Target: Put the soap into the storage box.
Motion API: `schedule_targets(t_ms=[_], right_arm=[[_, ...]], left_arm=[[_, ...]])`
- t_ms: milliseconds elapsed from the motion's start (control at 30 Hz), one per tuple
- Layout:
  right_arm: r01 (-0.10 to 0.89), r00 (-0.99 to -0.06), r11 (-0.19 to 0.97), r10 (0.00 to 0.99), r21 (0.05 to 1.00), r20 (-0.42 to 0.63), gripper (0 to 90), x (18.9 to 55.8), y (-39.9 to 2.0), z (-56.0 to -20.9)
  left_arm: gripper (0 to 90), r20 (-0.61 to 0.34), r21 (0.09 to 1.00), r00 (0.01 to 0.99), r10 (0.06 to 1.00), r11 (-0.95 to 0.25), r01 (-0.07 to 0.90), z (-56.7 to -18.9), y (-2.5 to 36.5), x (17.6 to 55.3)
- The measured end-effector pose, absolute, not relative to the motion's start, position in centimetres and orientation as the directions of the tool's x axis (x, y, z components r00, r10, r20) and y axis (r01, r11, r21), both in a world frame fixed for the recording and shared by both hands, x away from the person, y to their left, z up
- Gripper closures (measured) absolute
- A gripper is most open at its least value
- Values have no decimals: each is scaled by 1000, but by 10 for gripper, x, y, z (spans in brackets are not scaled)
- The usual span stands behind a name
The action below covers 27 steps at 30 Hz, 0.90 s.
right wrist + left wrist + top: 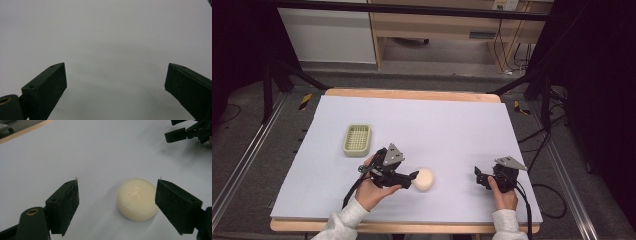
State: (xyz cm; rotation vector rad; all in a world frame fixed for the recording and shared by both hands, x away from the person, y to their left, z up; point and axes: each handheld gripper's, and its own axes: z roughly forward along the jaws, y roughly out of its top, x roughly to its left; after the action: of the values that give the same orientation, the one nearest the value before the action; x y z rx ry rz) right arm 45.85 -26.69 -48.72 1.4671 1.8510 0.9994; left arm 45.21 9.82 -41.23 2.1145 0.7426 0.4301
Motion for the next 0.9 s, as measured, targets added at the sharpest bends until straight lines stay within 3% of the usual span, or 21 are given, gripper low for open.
schedule_targets(t_ms=[900], right_arm=[[550, -237, 115, 971, 827, 23, 43, 459, -267, -487]], left_arm=[[179, 36, 756, 791, 610, -534, 378, -429, 74, 457]])
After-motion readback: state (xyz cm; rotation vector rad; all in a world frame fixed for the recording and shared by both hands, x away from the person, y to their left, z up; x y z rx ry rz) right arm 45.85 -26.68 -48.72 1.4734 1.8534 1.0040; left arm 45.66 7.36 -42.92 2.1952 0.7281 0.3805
